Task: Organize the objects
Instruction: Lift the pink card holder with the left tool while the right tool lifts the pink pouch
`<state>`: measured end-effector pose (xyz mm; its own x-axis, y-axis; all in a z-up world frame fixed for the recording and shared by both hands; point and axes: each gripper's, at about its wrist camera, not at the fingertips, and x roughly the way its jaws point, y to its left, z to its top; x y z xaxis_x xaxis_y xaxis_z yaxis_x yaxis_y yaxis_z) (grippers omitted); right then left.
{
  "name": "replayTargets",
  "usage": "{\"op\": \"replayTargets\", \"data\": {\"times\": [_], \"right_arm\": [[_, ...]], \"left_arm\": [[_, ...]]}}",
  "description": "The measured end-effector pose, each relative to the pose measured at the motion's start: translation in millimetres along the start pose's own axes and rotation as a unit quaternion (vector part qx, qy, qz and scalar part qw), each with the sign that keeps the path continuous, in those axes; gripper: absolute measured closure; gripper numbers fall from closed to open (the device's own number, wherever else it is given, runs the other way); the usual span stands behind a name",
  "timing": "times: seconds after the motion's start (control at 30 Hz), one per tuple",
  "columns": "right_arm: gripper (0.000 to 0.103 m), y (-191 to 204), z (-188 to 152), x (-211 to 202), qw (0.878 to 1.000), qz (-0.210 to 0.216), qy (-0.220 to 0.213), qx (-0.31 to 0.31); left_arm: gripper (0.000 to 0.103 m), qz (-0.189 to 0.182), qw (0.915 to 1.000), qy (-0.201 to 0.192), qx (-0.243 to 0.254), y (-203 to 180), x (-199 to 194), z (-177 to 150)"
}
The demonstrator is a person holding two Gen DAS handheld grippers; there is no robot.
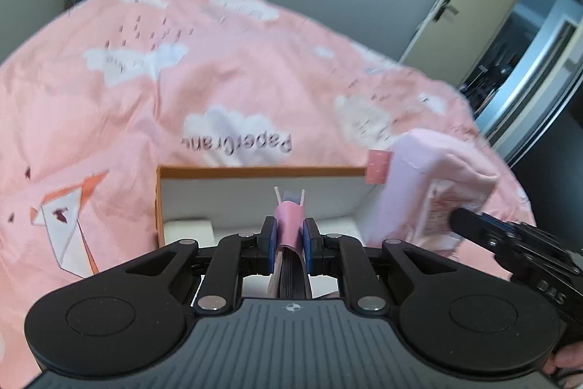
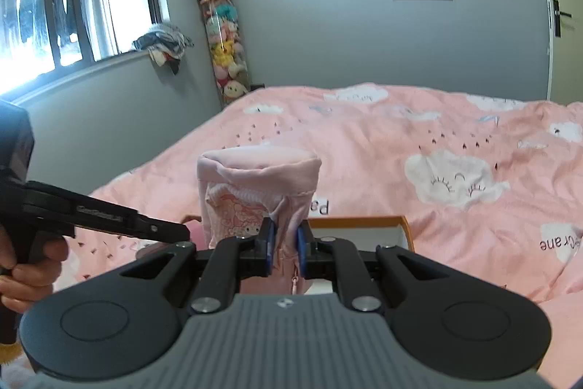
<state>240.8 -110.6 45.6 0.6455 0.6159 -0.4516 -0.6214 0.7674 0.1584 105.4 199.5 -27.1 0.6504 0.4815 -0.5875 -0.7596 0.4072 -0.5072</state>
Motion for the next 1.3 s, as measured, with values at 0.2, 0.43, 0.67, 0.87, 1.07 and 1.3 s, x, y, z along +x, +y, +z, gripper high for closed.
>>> {"op": "replayTargets", "data": {"times": [0.2,0.43,0.67,0.87,1.07,1.3], "right_arm": [[0.090,-12,-9,27,1.000,-0.005,0.023,0.007],[0.090,-26,-16,51,0.998,-0.006,0.052,0.023],[0.090,-34,-22,63,0.996,0.000,0.074,0.041],[0.090,-43,-24,73,0.991,0.004,0.112,0.076],[0.089,-51,-22,76,0.986,0.012,0.131,0.101],[0.089,-49,-16,78,0.985,0.017,0.139,0.100]], "left_arm": [[0.088,0.004,0.9972,0.044,-0.061,13,48,0],[0.088,0.059,0.9869,0.038,-0.145,24,73,-10],[0.088,0.106,0.9786,0.067,-0.163,29,79,-14],[0.083,0.153,0.9786,0.107,-0.086,14,87,-7],[0.076,0.166,0.9764,0.135,-0.029,7,101,-6],[0.070,0.166,0.9745,0.151,0.012,3,105,-7]]}}
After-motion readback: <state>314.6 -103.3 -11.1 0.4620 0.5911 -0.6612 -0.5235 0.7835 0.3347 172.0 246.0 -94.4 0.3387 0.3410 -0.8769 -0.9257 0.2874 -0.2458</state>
